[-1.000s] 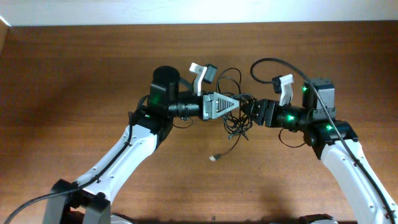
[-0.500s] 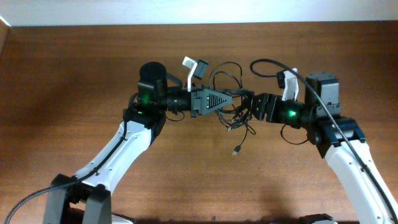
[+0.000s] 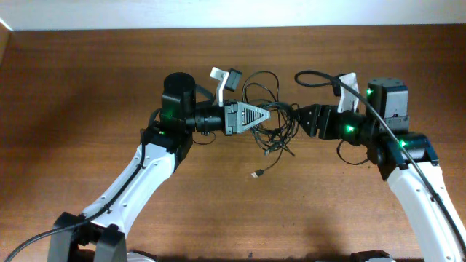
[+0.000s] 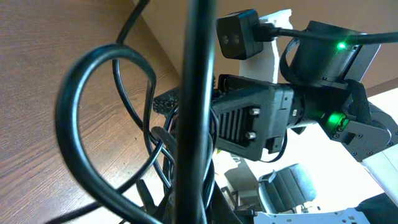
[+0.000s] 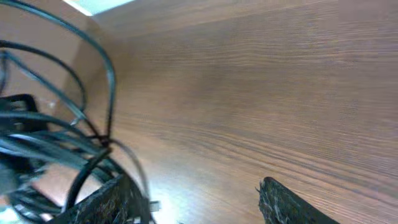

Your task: Untangle cables

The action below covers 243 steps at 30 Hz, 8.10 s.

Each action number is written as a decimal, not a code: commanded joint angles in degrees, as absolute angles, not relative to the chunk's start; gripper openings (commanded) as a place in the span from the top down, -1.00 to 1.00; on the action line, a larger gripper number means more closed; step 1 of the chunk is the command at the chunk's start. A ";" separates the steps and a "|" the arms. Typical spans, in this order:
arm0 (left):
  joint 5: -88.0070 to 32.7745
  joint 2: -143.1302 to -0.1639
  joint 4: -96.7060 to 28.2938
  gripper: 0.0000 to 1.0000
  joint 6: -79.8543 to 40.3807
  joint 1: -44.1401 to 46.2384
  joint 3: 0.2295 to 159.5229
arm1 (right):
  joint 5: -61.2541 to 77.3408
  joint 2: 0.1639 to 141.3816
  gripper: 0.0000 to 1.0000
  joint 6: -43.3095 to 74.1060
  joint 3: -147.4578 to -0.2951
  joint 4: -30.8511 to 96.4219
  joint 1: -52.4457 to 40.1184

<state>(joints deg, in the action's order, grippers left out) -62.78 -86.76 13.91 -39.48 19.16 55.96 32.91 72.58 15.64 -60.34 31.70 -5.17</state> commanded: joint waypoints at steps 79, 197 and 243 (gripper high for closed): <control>-73.08 -85.52 45.98 1.00 -62.11 21.21 56.99 | 19.03 79.33 -0.09 10.46 -66.83 40.42 -11.97; -18.22 -100.73 8.01 0.13 6.79 44.64 56.29 | 26.79 67.24 0.91 7.97 -87.55 71.20 -5.98; -20.43 -81.89 29.89 1.00 -72.88 34.13 56.36 | 14.85 85.49 0.68 55.86 -72.51 44.51 -14.81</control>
<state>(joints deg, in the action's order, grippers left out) -14.96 -83.57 22.76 -69.23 33.74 55.88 26.48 85.45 48.51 -72.84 45.74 -13.32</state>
